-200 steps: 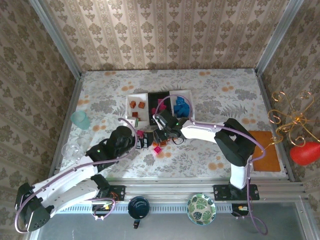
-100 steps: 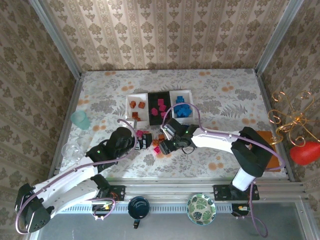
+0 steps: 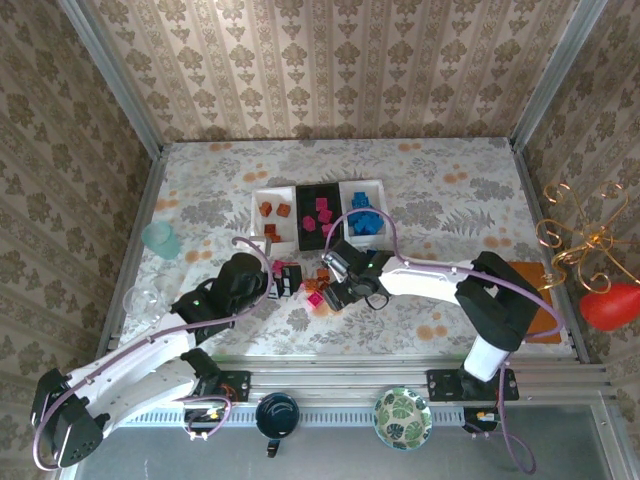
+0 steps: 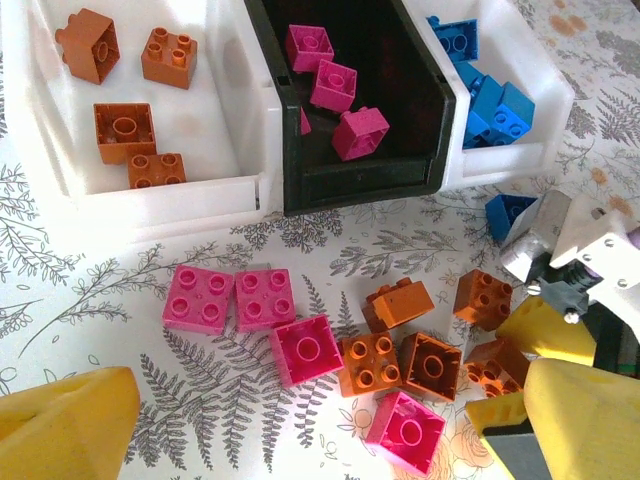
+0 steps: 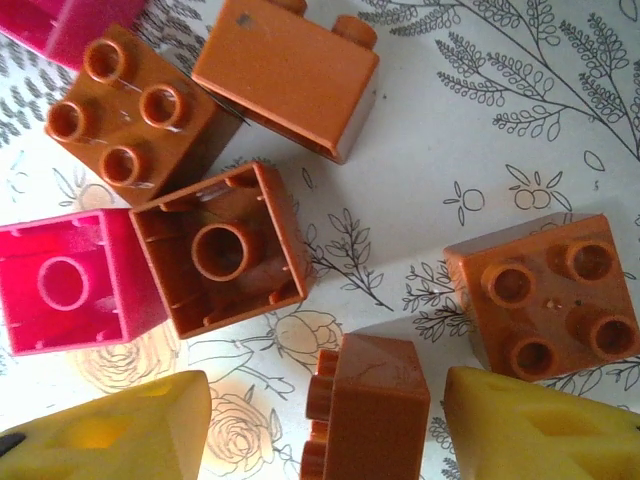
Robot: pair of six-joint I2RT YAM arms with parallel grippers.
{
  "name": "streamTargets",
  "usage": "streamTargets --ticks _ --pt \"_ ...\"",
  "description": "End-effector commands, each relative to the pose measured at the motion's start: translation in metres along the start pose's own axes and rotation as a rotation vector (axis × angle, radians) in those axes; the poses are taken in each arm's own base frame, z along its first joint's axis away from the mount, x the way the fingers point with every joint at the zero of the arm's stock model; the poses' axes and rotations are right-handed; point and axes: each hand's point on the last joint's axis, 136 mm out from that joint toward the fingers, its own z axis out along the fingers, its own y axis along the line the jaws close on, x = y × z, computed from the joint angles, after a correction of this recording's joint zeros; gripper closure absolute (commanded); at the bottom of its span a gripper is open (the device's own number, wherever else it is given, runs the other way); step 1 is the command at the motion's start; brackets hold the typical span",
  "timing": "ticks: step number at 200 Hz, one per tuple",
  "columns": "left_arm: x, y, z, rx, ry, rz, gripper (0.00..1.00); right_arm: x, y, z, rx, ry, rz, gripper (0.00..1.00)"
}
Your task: Sort the legos into containers by color
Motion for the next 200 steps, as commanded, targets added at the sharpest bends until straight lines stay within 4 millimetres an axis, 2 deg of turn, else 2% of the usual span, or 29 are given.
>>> streamTargets --ticks 1,42,60,79,107,132,161,182,200 --pt "0.005 0.004 0.000 -0.004 0.012 -0.026 0.00 0.007 -0.009 0.009 0.049 0.024 -0.021 0.40" --pt "0.003 0.009 -0.004 -0.026 0.004 -0.023 0.00 0.004 -0.008 0.004 0.044 0.001 -0.024 0.62" --pt "0.000 0.014 -0.009 -0.048 -0.011 -0.023 0.00 -0.002 -0.005 -0.009 0.026 -0.035 -0.032 0.71" --pt "-0.003 0.020 -0.016 -0.073 -0.033 -0.016 0.00 -0.019 0.002 -0.032 -0.015 -0.105 -0.034 0.76" --pt "-0.009 0.033 -0.028 -0.134 -0.074 -0.018 0.00 -0.064 0.025 -0.070 -0.112 -0.247 -0.043 0.77" --pt "-0.011 0.042 -0.036 -0.170 -0.099 -0.037 0.00 -0.111 0.046 -0.086 -0.183 -0.328 -0.068 0.77" --pt "-0.007 0.049 -0.042 -0.194 -0.098 -0.053 0.00 -0.166 0.060 -0.081 -0.223 -0.409 -0.071 0.77" --pt "-0.003 0.052 -0.042 -0.194 -0.092 -0.065 0.00 -0.206 0.059 -0.063 -0.243 -0.439 -0.020 0.77" --pt "-0.001 0.051 -0.044 -0.183 -0.091 -0.067 0.00 -0.229 0.054 -0.041 -0.212 -0.438 0.007 0.76"
